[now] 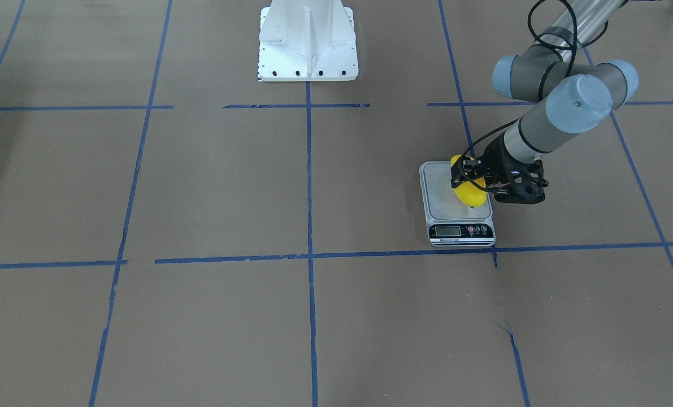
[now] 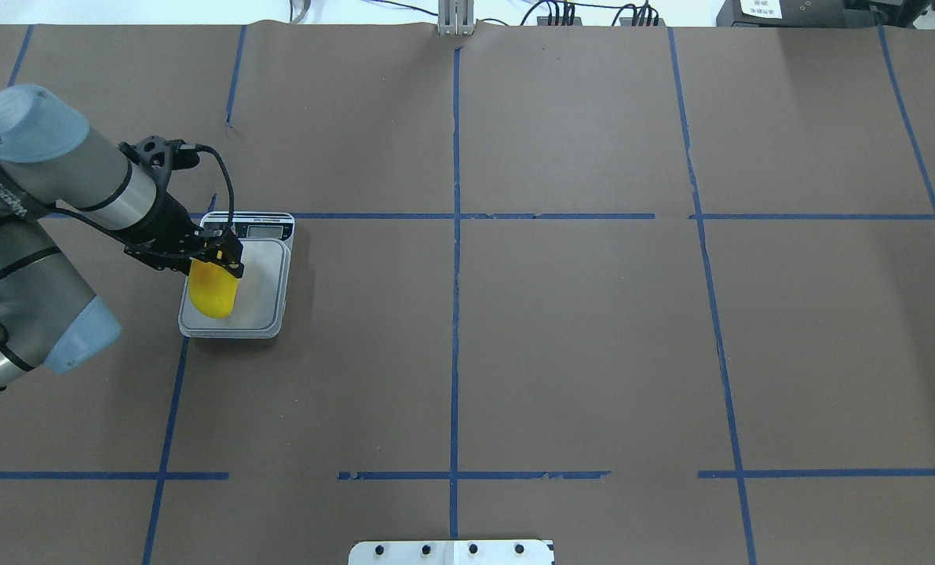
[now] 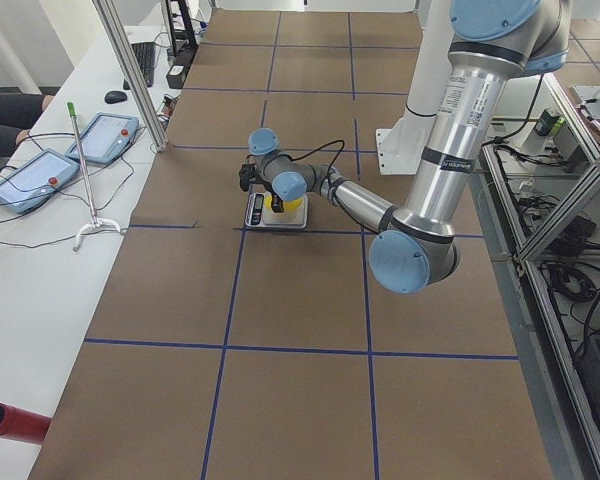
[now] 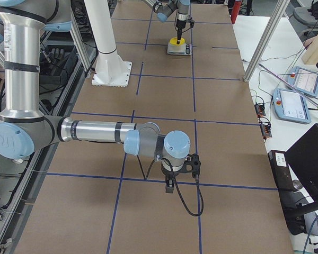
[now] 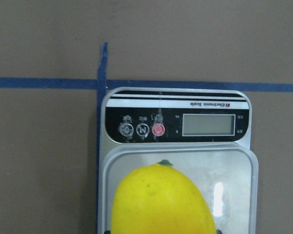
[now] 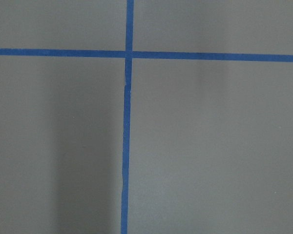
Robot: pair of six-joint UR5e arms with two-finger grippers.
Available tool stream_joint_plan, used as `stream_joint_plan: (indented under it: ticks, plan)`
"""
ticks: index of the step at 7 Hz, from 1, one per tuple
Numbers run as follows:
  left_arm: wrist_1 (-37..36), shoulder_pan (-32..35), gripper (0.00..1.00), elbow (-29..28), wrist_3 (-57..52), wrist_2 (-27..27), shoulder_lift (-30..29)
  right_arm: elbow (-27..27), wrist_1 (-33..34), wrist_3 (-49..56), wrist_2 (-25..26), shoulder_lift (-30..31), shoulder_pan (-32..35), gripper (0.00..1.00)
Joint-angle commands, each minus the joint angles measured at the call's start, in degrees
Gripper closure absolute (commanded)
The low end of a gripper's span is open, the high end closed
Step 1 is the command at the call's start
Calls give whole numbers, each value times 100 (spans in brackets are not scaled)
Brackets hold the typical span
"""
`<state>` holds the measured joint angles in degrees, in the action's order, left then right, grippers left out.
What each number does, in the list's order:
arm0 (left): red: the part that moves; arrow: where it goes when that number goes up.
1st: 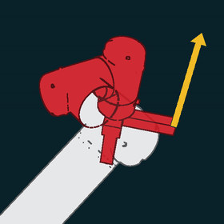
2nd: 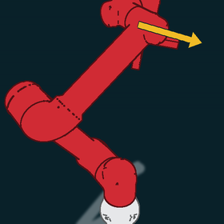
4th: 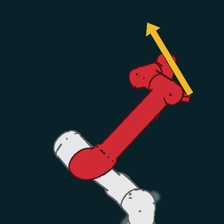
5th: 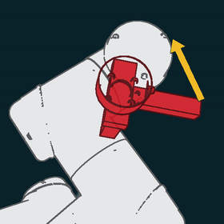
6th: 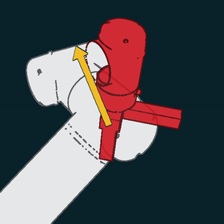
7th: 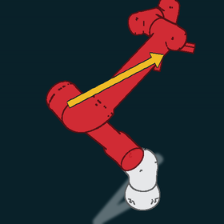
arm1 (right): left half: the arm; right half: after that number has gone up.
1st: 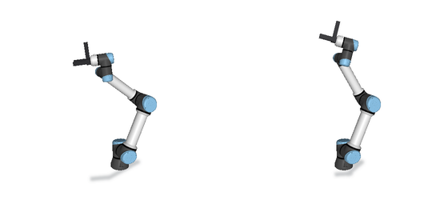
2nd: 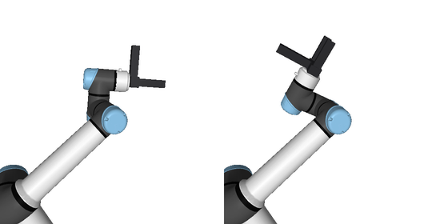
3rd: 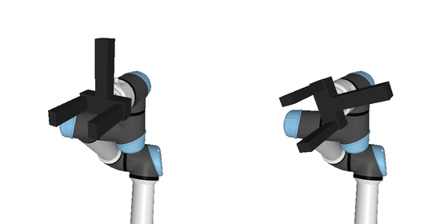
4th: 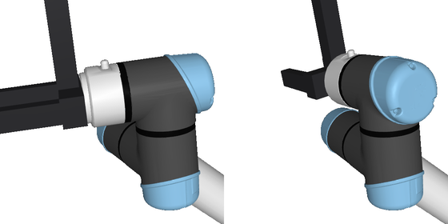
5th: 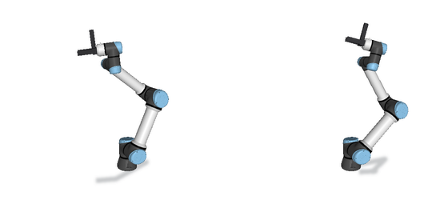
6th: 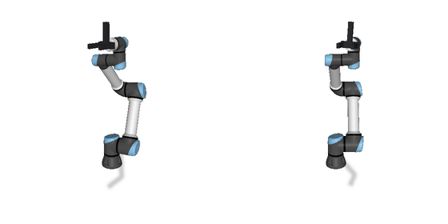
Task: Weigh mango
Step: 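Lower the mango onto the scale pan and open the left gripper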
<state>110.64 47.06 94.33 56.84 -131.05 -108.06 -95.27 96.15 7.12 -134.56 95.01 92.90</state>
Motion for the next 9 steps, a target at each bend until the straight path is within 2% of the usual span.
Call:
stream_joint_plan:
  ticks: [1, 2, 3, 4, 5, 6, 7, 9]
  plan:
    - [1, -109, 31, -46, 37, 123, -66, 0, 0, 0, 0, 0, 0, 0]
    - [-8, -92, 0, 41, 37, 123, -57, 0, 0, 0, 0, 0, 0, 0]
    - [-25, 13, 0, 120, -6, 115, -22, 0, 0, 0, 0, 0, 0, 0]
    - [-252, 414, 0, 417, -154, 106, 22, 0, 0, 0, 0, 9, 0, 0]
    - [-828, 723, 0, 820, -669, 106, 100, 0, 0, 0, 0, 0, 0, 0]
    - [-1426, 1056, 0, 1268, -1501, 88, 353, 0, 0, 0, 0, 0, 0, 0]
    - [-1649, 1712, 0, 1498, -2588, 71, 852, 0, 0, 0, 0, 0, 0, 0]
    - [-1721, 3005, 0, 1379, -4637, 36, 1671, 0, 0, 0, 0, 0, 0, 0]
